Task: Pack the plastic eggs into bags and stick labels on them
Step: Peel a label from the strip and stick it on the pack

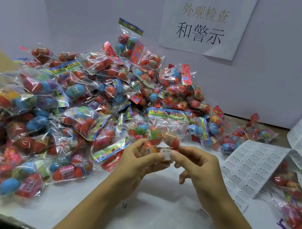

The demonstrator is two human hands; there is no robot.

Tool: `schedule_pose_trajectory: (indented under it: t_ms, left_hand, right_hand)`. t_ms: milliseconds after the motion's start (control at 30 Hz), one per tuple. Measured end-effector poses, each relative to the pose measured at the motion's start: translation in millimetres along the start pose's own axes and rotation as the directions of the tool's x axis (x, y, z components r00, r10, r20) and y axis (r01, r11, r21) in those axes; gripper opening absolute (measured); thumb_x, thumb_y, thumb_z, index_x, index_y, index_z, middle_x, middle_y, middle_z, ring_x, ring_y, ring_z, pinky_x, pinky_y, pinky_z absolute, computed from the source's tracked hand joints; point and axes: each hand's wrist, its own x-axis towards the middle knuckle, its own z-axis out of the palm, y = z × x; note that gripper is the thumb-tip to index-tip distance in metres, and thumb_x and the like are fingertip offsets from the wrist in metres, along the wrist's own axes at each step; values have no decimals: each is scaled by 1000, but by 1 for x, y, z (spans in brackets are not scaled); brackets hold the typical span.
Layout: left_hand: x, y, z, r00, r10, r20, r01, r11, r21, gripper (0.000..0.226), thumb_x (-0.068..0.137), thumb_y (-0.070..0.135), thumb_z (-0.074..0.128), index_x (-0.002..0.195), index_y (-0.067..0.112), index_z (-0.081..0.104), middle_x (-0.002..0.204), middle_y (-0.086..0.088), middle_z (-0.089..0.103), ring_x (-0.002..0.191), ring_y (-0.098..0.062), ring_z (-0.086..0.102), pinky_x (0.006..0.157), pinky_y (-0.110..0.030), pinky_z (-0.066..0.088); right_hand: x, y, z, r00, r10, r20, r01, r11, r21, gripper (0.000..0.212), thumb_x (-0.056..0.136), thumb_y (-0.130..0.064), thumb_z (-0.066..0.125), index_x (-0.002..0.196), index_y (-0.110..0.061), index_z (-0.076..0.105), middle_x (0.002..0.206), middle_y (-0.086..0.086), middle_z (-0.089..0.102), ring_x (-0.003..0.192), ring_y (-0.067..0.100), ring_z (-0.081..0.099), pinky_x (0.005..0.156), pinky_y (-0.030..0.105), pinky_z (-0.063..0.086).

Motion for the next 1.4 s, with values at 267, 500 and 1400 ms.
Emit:
schedule_pose_trajectory:
  t_ms: [267,500,1400]
  left_hand:
    - [0,0,-1,1000,-10,13,10,1000,0,54,70,14,80,120,3,63,107,-24,74,94,-38,74,79,-34,60]
    - [0,-1,0,999,-6,-47,7,999,33,46,78,17,78,118,2,62,101,-21,76,89,-35,76,76,-34,61]
    - [-1,2,4,994,-36,-99,55,980,190,29,83,43,69,100,21,73,103,-14,71,101,-40,73,88,-58,57]
  right_hand:
    - [2,3,-1,999,30,-21,-31,999,-26,13,93,-16,69,103,-15,78,87,4,76,70,11,66,49,29,51]
    - [0,2,3,1000,21,-4,-21,998,-55,10,90,-18,73,99,-17,78,81,3,75,68,11,66,49,28,52]
    - [2,1,1,1000,25,-5,-25,999,-44,26,75,-47,73,91,-27,81,87,-1,77,74,7,65,54,23,45]
